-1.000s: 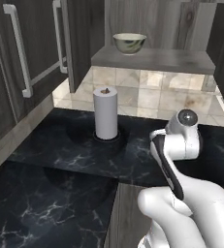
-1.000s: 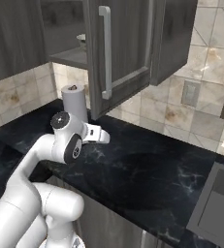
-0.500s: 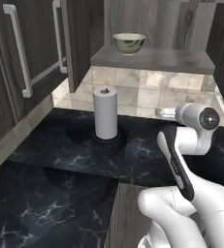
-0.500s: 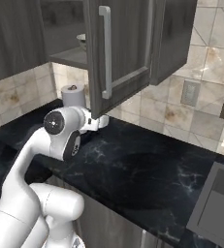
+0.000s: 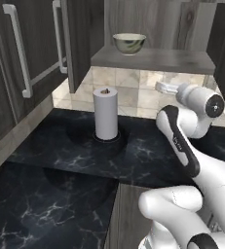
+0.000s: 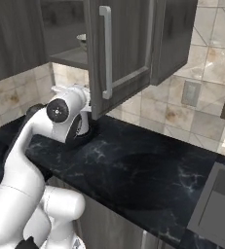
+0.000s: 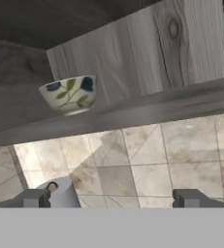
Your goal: Take the smaller bowl and place it next to the appetizer plate on the dining counter , and place the larger bowl next to the plate with cooked food.
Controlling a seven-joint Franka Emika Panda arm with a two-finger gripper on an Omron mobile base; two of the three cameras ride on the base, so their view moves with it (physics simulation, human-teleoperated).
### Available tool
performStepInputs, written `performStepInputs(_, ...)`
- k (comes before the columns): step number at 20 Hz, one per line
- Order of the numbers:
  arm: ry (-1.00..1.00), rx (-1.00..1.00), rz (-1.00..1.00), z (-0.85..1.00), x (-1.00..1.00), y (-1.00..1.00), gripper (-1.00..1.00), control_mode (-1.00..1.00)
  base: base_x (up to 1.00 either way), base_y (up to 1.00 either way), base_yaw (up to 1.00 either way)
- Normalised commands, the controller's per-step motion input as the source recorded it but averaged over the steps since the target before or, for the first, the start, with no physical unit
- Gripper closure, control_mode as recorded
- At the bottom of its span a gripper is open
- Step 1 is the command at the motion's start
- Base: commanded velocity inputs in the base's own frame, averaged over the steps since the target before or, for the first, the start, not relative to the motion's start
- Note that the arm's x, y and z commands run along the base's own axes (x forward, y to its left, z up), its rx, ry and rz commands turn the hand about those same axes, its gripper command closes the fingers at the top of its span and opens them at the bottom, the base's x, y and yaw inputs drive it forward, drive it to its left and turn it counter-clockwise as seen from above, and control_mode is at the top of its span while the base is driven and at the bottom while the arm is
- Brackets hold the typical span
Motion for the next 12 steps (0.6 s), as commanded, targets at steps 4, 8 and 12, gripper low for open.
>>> performStepInputs(4,0.45,-0.09,0.02,1.0,0.1,0.27,-1.0,-1.0,0.0,0.0,0.0)
performStepInputs(8,0.69,-0.02,0.0,1.0,0.0,0.0,-1.0,-1.0,0.0,0.0,0.0)
performStepInputs(12,0.16,-0.01,-0.15,0.51,0.01,0.23,-1.0,-1.0,0.0,0.0,0.0)
